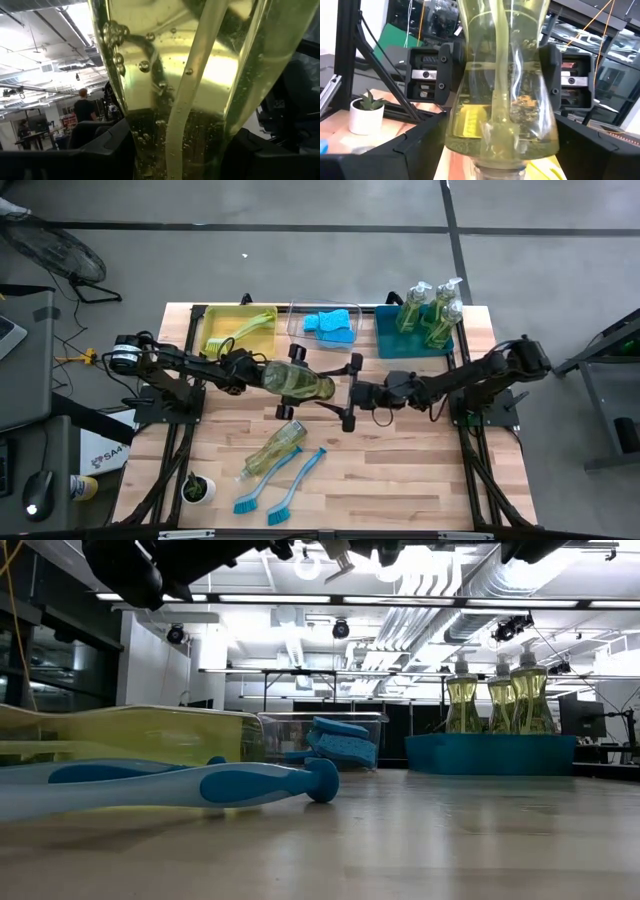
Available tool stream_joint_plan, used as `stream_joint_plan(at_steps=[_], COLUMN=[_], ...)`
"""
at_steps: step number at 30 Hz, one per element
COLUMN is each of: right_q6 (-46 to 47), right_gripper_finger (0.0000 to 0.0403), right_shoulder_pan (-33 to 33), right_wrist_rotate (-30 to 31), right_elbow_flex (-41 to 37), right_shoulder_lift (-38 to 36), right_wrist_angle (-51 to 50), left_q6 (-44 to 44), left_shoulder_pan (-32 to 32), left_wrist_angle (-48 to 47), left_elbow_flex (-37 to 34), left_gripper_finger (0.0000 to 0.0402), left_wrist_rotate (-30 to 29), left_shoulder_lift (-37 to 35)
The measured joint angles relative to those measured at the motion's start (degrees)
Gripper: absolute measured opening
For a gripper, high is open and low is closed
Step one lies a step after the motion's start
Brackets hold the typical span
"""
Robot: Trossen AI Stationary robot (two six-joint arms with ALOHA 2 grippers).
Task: Pick & Place Kitchen Sink Supplies
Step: Put the dish soap into the blue bin
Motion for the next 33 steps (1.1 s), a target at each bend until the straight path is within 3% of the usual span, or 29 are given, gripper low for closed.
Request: stream_joint_plan(at_steps=[10, 20, 33], right_q6=[1.45, 2.83, 3.18], right_gripper_finger=[0.0320, 0.0319, 0.0275], right_shoulder_pan=[1.16, -0.08, -0.08], right_wrist_rotate=[1.29, -1.68, -1.66], right_elbow_flex=[0.00, -0.04, -0.03], right_shoulder_lift=[-1.12, -1.12, -1.17], right_wrist_angle=[-0.21, 0.19, -1.24], left_q6=[0.01, 0.00, -0.13], left_shoulder_pan=[-0.04, -0.02, -0.04], left_wrist_angle=[0.03, -0.13, -0.28], left_elbow_flex=[0.00, 0.00, 0.00], left_gripper_finger=[0.0190, 0.0190, 0.0190], left_wrist_rotate=[0.04, -0.17, 0.04], left_shoulder_lift=[-0.13, -0.15, -0.15])
